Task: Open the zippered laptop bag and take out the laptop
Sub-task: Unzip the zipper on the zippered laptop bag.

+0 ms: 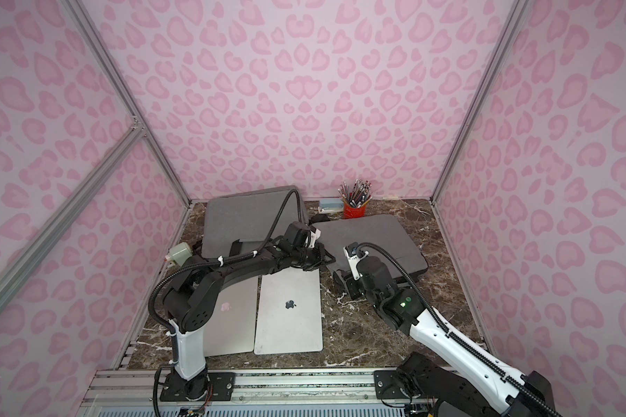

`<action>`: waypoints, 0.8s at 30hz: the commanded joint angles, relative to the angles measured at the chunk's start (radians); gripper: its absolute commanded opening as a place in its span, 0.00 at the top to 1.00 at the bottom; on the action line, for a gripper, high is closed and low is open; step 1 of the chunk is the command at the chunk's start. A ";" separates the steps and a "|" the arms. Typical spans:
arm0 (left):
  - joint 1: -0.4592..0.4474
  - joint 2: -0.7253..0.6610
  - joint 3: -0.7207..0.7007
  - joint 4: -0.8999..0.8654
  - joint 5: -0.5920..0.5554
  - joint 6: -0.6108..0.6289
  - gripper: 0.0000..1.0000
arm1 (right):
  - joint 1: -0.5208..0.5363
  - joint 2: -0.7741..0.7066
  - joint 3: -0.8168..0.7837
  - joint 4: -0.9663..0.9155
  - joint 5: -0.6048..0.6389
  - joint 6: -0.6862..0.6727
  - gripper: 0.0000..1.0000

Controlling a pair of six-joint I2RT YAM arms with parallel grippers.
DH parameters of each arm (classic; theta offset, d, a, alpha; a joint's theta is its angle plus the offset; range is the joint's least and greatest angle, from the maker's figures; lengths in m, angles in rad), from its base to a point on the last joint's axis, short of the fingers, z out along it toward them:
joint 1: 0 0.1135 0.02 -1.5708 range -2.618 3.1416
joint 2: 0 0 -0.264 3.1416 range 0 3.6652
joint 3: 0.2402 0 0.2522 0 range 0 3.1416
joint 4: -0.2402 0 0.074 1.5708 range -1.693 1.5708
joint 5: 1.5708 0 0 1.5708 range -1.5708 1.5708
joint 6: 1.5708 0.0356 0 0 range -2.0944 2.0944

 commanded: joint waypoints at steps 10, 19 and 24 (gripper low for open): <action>-0.006 -0.040 0.016 -0.033 -0.070 0.081 0.92 | 0.147 0.095 -0.040 -0.057 0.124 0.688 0.38; -0.020 -0.043 0.015 -0.049 -0.075 0.106 0.92 | 0.158 0.180 0.004 -0.070 0.134 0.761 0.29; -0.022 -0.040 0.019 -0.043 -0.067 0.109 0.92 | 0.160 0.220 0.026 -0.117 0.167 0.806 0.29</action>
